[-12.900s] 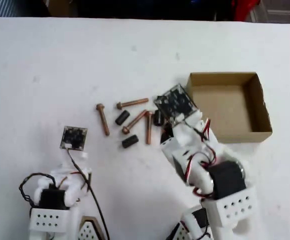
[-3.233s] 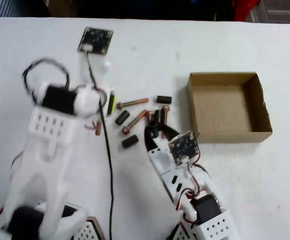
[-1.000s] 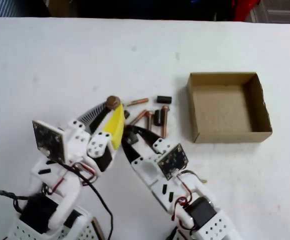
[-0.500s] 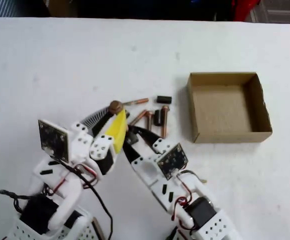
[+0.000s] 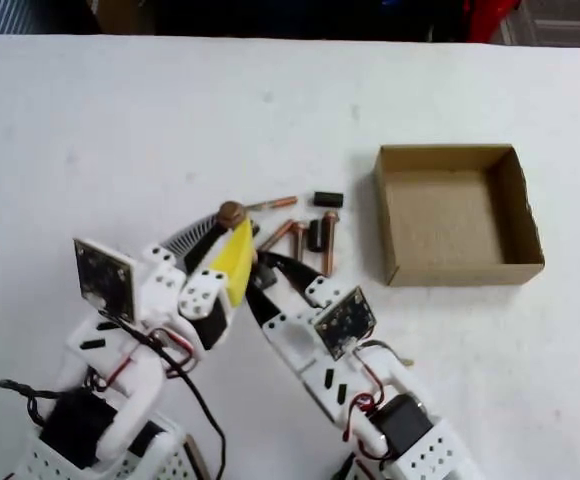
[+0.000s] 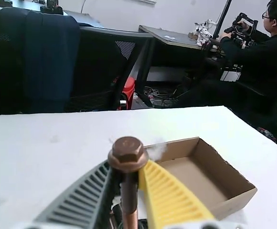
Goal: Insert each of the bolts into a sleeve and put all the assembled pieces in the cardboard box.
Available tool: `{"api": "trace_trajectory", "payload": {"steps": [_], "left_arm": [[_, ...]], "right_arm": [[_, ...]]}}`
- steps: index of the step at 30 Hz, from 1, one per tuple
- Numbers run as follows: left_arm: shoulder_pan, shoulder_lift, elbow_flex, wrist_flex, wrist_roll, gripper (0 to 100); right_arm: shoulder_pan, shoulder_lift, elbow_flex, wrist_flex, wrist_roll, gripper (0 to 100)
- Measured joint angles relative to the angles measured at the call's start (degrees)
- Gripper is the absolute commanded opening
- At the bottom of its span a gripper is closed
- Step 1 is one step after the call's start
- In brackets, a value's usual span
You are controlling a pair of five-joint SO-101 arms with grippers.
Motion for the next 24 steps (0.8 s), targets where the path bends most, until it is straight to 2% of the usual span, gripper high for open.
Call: {"api": "trace_trajectory", "payload": {"steps": [10, 17, 24], "left_arm": [[0.00, 0.00, 0.00, -0.18, 0.88, 2], [0.26, 0.00, 4.66, -3.16, 1.14, 2], [0.35, 0.00, 4.66, 1.93, 1.14, 2]], "right_arm": [[-0.09, 0.00, 0.00, 0.00, 0.00, 1.6], [0.26, 0.00, 0.00, 0.00, 0.00, 1.6], [-0.26, 0.00, 0.00, 0.00, 0.00, 1.6]]}}
